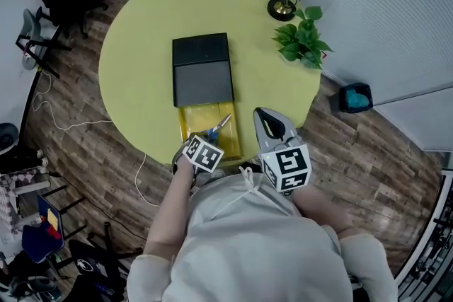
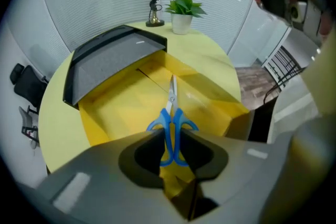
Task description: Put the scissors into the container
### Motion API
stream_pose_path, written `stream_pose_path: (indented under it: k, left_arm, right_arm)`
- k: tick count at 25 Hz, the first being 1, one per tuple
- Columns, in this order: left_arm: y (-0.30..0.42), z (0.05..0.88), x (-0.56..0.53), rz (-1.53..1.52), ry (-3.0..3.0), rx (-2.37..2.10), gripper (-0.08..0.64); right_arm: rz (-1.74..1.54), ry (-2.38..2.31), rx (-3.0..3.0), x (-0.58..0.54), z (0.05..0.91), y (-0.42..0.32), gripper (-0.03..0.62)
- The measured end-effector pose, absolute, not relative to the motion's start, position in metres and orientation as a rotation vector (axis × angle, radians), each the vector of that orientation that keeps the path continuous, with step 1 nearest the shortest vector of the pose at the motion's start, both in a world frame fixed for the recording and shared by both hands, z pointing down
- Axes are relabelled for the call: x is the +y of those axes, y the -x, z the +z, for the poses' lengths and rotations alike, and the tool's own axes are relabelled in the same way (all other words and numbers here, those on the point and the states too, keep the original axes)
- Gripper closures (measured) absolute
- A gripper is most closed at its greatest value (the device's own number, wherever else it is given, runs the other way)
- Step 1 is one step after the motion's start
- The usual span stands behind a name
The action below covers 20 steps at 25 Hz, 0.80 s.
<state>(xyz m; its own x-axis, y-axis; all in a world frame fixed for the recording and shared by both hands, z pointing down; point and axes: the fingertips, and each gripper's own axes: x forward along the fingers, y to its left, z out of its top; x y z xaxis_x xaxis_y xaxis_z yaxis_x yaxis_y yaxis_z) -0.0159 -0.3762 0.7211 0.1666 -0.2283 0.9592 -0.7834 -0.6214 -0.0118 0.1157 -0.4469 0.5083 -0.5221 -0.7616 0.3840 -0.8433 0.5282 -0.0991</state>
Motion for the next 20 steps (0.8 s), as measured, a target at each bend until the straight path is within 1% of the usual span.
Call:
stream_pose_path:
  k: [3,12,13,16,20]
  left_arm:
    - [0.016,0.731,-0.370,1.500,-1.908,-0.901,0.466]
    - [0.015,0.734,-0.370,1.465,-1.897,-0.902,0.463]
    - [0.016,0.733,-0.370,1.469,-1.901,-0.914,0.457]
    - [0.019,0.727,-0.369,1.461,-1.920,-0.925,0.394]
    - [0.021,0.705,-0.377,1.373,-1.963,-1.002,0.386]
  right_arm:
    - [0.398,-1.342,-2.471,-0.448,0.509,-0.119,0.592]
    - [0.413,-1.340,-2.454,-0.449,0.514,-0.123,0.592]
    - [0.412,-1.335,-2.455,-0.448,0.513,-0.121,0.592]
    - [0.405,-1.319,-2.456,-0.445,0.513,-0.116,0.592]
    - [0.411,-1.313,-2.456,-0.443,0.514,-0.113,0.592]
